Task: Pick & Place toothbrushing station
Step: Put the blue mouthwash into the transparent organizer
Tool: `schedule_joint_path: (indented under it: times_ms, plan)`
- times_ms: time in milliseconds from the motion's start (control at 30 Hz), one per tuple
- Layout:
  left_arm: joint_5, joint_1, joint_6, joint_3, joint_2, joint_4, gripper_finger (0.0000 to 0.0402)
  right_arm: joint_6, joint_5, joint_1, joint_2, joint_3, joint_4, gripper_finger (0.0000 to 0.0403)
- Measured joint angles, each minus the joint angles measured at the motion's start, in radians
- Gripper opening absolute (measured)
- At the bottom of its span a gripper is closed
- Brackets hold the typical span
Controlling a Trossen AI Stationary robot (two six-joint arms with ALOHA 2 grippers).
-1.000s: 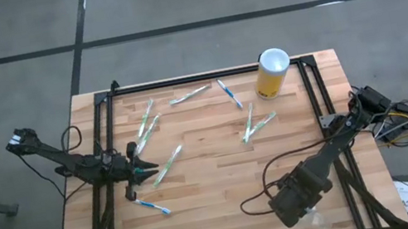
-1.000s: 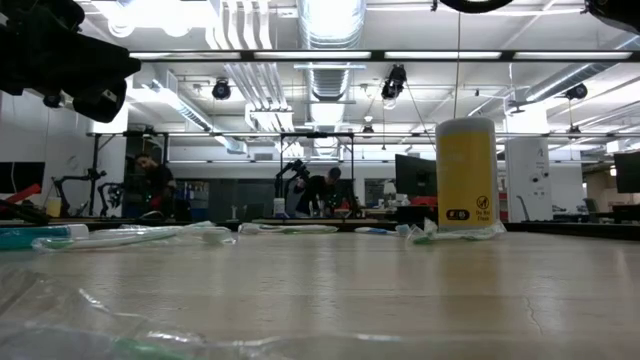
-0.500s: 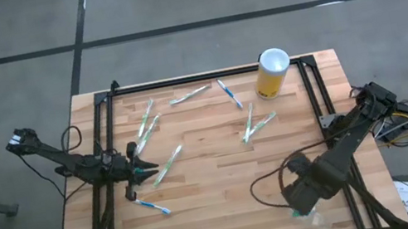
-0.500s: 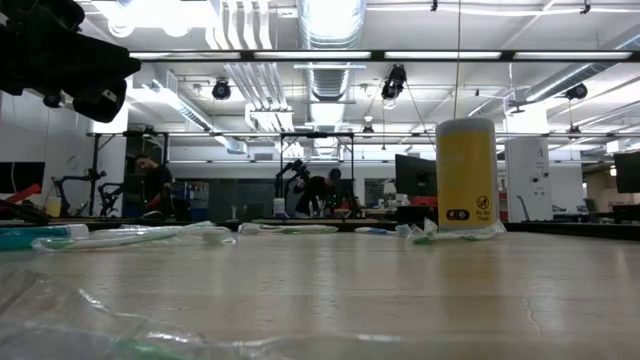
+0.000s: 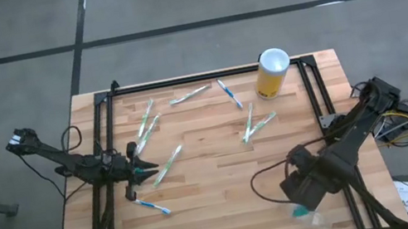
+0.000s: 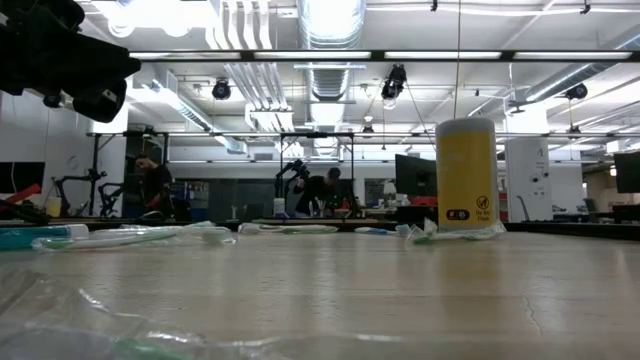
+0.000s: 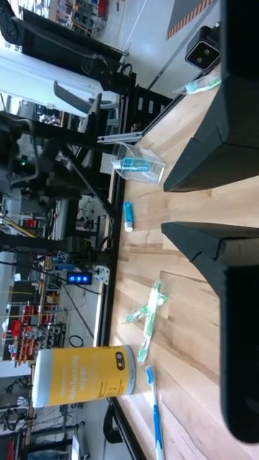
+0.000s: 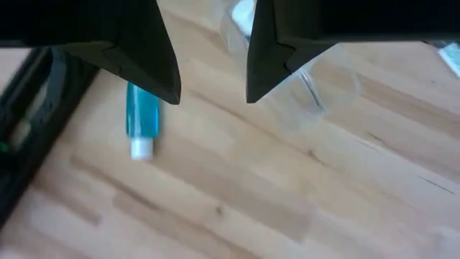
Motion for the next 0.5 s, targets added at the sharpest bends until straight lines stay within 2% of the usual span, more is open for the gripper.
schedule_joint_path:
  times_ms: [167,333,500]
  plan:
    - [0.0,0.0,0.0,0.0,0.0,0.0,0.0083,-0.063,0.089,-0.005,-0.046,0.0,0.003,0.0164]
    - [0.0,0.0,0.0,0.0,0.0,0.0,0.0083,-0.221,0.203,-0.005,-0.122,0.0,0.017,0.017]
    - [0.0,0.0,0.0,0.0,0.0,0.0,0.0083,-0.295,0.219,-0.022,-0.205,0.0,0.013,0.017]
